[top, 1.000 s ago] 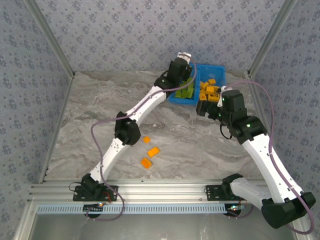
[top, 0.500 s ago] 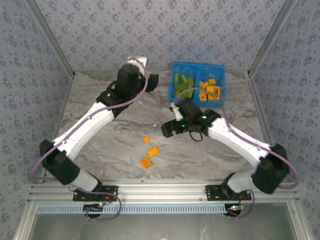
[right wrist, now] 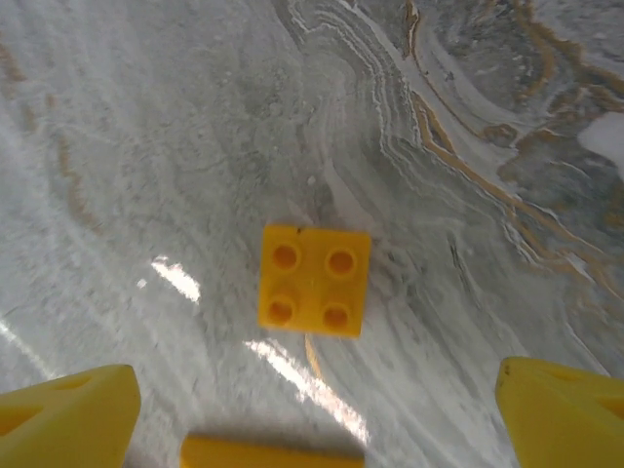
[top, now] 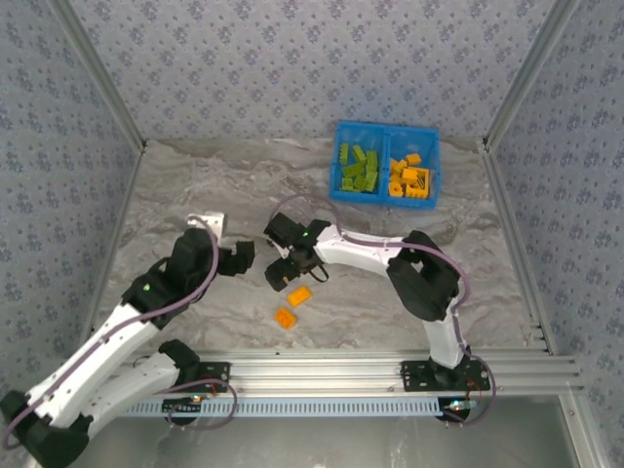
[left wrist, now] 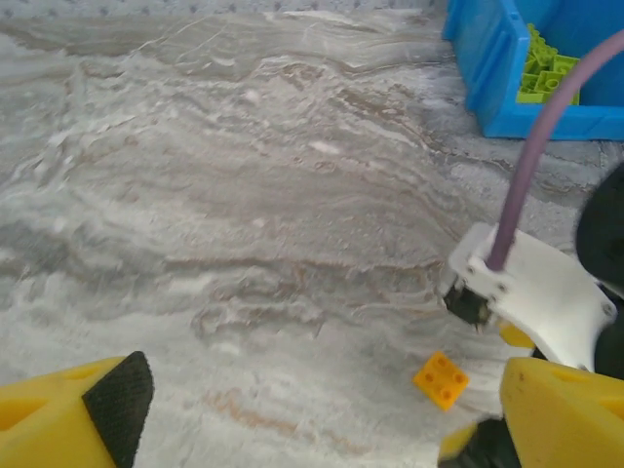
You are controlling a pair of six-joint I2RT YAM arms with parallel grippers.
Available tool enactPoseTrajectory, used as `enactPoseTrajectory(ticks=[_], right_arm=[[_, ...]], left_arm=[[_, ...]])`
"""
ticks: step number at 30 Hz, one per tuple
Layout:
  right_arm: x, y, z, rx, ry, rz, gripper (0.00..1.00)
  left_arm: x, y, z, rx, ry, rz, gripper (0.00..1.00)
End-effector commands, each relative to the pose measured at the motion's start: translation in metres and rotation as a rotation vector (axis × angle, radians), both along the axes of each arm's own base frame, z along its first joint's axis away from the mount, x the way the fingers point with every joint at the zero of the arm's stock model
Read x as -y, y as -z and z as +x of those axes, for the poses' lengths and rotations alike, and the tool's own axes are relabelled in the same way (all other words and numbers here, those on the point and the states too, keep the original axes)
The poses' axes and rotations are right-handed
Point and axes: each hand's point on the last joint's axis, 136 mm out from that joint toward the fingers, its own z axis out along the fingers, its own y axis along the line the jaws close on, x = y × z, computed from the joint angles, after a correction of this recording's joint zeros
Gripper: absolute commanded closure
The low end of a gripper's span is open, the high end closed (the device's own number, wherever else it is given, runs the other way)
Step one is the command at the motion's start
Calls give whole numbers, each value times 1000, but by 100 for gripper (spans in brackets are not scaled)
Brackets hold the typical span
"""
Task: Sort the legos into containers by color
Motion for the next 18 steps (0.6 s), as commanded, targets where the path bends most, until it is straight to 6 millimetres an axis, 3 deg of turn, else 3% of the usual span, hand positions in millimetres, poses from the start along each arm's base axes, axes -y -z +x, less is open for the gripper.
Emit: enactPoseTrajectory(ticks=[1, 4, 12, 16, 18], right_arm=[[-9, 9, 9, 8, 17, -11, 7], [-10, 25, 9, -4, 26, -40, 14], [-5, 46, -3, -10, 22, -117, 52], [-5, 40, -7, -22, 42, -81, 62], [-9, 26, -1, 6, 59, -29, 63]], left_arm=[[-21, 23, -19, -59, -69, -11, 1], [-32, 28, -28, -45, -105, -37, 1], [-44, 37, -29, 8, -177, -98, 1], [-45, 42, -30, -1, -183, -96, 1], [-45, 42, -30, -1, -186, -99, 1]])
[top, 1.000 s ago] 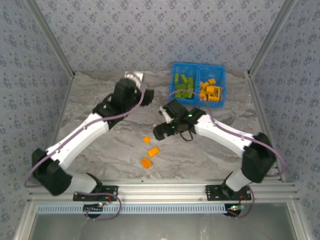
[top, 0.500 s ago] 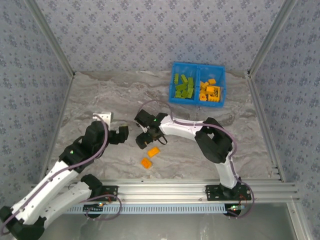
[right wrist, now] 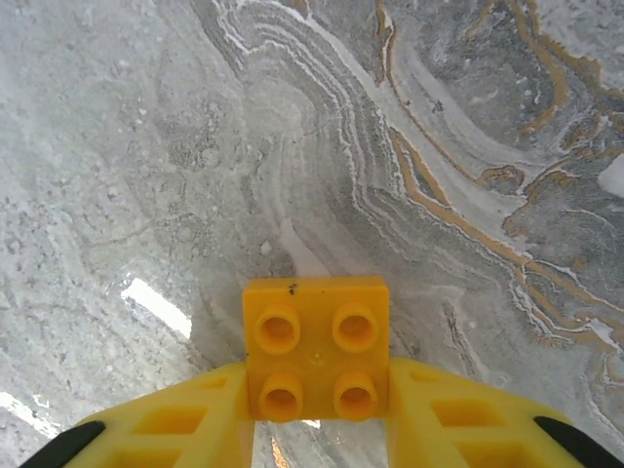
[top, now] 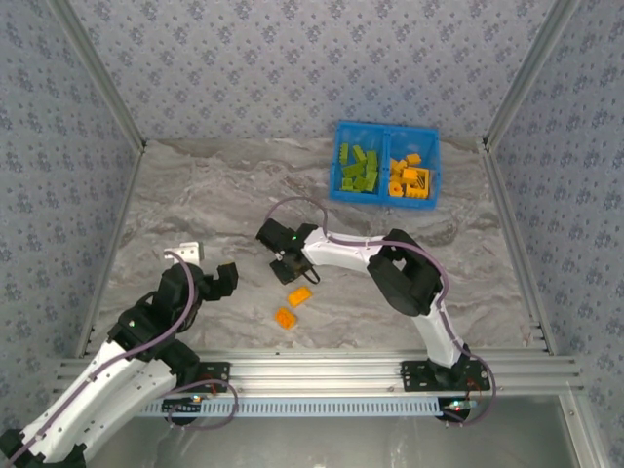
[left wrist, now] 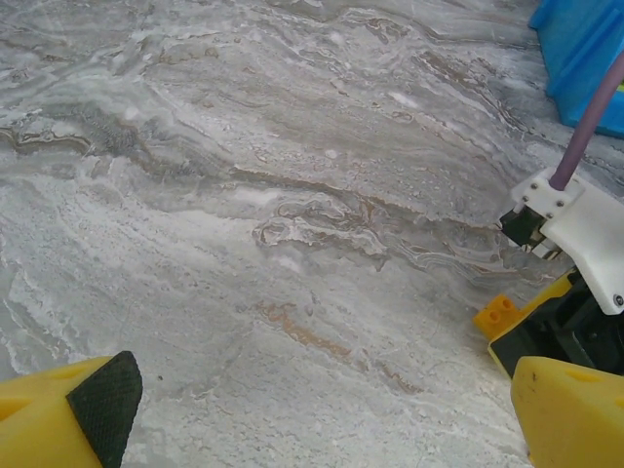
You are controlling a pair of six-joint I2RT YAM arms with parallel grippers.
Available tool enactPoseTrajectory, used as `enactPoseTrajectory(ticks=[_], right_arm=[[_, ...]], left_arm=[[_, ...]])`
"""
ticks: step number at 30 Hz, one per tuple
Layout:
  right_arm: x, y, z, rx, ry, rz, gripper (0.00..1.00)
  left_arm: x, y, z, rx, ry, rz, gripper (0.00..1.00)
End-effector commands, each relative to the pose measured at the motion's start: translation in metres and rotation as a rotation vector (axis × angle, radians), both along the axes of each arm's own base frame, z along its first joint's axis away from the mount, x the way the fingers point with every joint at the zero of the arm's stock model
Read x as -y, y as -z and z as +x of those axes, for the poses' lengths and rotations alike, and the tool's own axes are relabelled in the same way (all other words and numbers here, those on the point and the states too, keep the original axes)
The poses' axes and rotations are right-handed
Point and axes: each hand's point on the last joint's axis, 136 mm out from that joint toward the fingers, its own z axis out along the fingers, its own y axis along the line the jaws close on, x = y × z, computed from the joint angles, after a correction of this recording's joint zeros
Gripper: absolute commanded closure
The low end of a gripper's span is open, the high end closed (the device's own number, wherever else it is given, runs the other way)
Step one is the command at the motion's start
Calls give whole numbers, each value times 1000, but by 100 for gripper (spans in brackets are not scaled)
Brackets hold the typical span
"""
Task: Sort the legos into containers by color
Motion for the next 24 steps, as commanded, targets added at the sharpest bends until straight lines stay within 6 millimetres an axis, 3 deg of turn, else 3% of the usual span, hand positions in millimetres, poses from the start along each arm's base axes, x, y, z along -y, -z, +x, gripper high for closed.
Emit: enactPoseTrajectory(ticks=[1, 6, 11, 19, 24], right_arm=[[-1, -7, -8, -22, 21, 57, 64], [18, -59, 14, 56, 102, 183, 64], [70, -106, 47, 176, 247, 256, 64], [204, -161, 124, 372, 579, 336, 65], [285, -166, 169, 426, 778, 320, 65]], left_arm=[[-3, -6, 2, 28, -31, -27, 1], [6, -6, 2, 28, -2, -74, 1], [30, -7, 3, 34, 98, -150, 1], [67, -16, 2, 42, 268, -239, 1], [89, -12, 2, -1, 339, -301, 1]])
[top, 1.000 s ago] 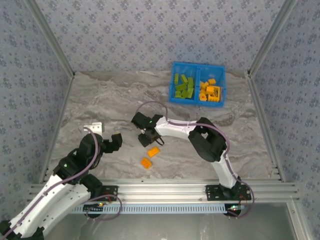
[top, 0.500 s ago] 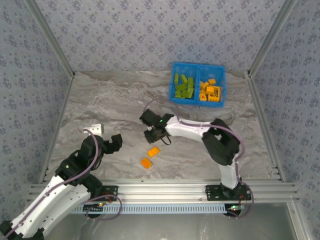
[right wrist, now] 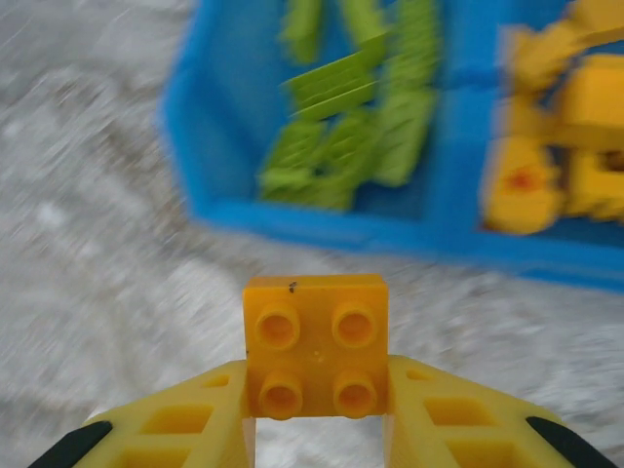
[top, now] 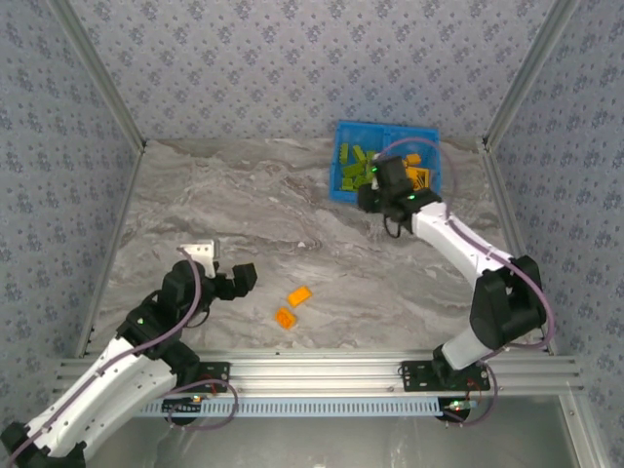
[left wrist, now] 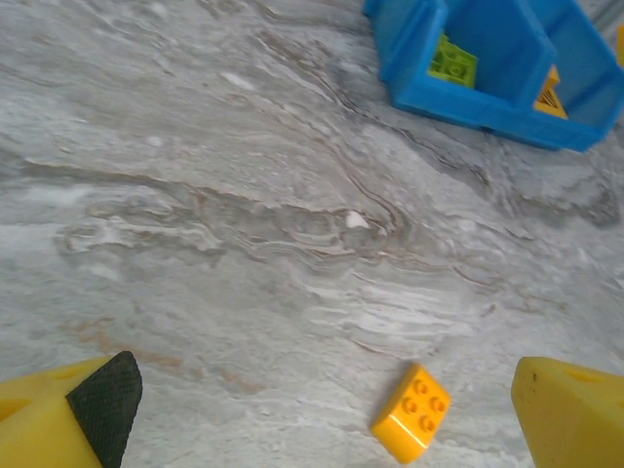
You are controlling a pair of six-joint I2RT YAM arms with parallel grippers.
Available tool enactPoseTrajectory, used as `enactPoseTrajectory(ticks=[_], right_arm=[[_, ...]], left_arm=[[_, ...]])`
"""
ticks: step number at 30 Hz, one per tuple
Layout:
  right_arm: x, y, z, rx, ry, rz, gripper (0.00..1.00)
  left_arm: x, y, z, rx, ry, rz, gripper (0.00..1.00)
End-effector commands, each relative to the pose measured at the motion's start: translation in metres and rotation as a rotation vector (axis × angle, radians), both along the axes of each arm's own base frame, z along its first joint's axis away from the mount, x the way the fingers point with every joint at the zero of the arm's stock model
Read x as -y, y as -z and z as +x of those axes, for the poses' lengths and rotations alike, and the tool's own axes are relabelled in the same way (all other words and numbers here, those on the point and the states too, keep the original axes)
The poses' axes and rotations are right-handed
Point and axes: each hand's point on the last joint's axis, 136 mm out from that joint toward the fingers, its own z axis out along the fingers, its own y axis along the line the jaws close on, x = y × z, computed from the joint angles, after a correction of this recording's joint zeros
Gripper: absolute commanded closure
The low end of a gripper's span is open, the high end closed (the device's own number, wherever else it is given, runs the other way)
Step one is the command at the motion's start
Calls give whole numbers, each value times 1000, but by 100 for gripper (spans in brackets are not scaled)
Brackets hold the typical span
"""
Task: Sort the legos into containers by color
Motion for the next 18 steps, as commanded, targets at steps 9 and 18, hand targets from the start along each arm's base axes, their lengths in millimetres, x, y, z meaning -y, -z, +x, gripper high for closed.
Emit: enactPoseTrajectory(ticks=[9, 18], right_arm=[[97, 25, 94, -57, 251, 55, 65], [110, 51, 157, -130, 274, 45, 59]], left_arm=[[65, -1, 2, -42, 179, -160, 1], [98, 10, -2, -78, 270, -55, 1]])
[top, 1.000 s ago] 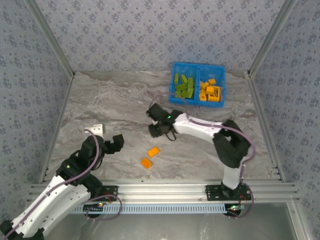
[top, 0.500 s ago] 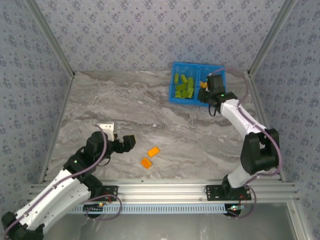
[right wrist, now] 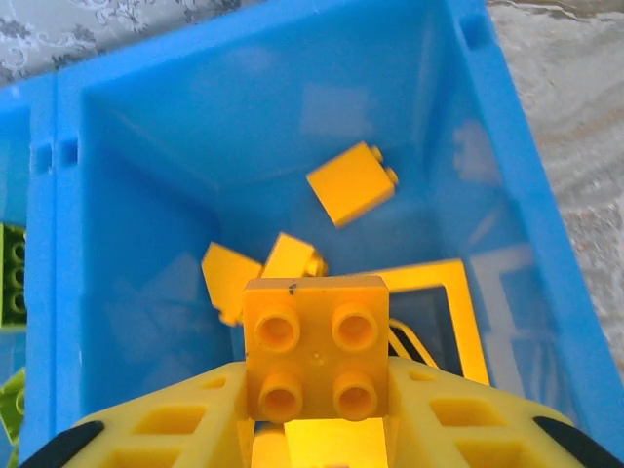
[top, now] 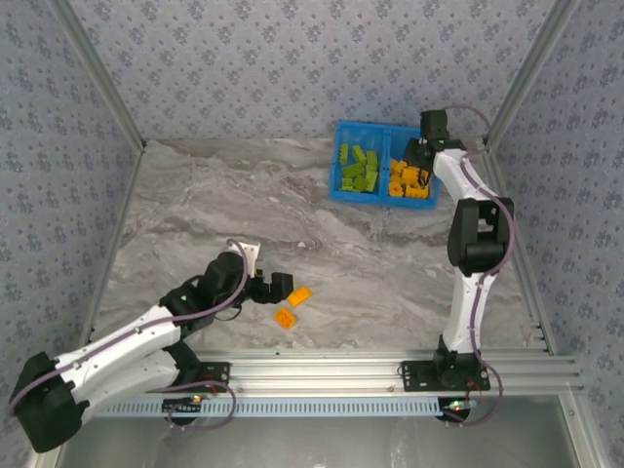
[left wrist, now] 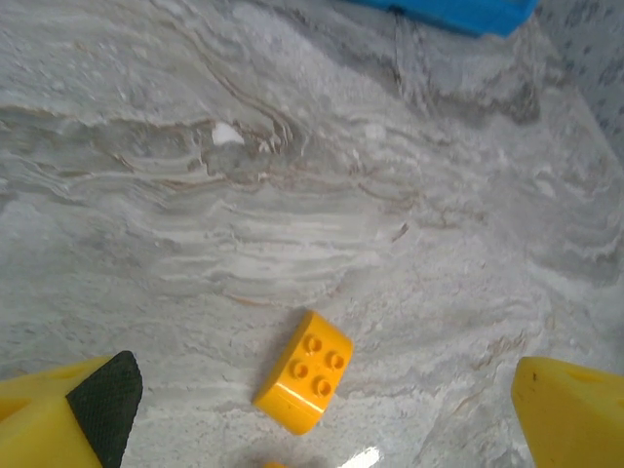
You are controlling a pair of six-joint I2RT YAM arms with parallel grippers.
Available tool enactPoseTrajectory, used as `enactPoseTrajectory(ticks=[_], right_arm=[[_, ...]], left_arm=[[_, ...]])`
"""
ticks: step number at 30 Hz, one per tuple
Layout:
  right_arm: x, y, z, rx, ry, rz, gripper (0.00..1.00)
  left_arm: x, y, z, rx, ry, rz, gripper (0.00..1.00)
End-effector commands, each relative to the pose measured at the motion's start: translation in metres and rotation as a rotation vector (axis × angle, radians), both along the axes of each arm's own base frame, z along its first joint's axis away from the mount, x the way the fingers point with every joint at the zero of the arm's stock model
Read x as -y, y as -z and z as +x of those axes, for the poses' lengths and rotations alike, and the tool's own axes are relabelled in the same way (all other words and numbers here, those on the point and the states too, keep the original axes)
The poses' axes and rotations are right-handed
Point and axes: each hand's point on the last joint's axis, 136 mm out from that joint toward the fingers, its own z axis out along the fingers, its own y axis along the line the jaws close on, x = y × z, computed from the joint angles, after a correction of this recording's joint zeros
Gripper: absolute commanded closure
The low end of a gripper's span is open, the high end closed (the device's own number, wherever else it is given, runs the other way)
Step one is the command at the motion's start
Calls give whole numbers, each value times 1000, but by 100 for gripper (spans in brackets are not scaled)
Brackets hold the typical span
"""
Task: Sort the legos into containers by color
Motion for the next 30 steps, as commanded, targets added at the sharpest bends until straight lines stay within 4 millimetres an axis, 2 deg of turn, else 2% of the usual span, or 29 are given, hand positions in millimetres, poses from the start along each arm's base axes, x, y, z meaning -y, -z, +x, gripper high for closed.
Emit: enactPoseTrajectory(ticks=[1, 3, 6, 10, 13, 16, 19, 25, 28, 30], right_arm=[[0, 13, 9, -68, -3, 30, 58], [-4, 17, 15, -93, -13, 35, 54], [-4, 10, 19, -93, -14, 45, 44], [-10, -14, 13, -60, -27, 48, 41], [-17, -36, -2, -24, -42, 41, 40], [-25, -53, -27, 18, -55, 37, 36], [-34, -78, -56, 88, -62, 41, 26], [-67, -95, -129, 155, -138, 36, 10], [-78, -98, -158, 163, -174, 9, 7], [-81, -99, -171, 162, -185, 6, 5]], left_arm=[[18, -28, 9, 64, 28, -26, 1], [21, -22, 10, 48, 33, 7, 1], [21, -13, 12, 21, 29, 79, 1], [23, 1, 14, -20, 47, 186, 1], [27, 10, 15, -42, 75, 263, 1], [32, 21, 16, -57, 115, 343, 1], [35, 33, 18, -68, 151, 438, 1], [51, 59, 10, -82, 304, 606, 3], [52, 73, 2, -108, 360, 689, 5], [50, 81, -4, -118, 385, 735, 4]])
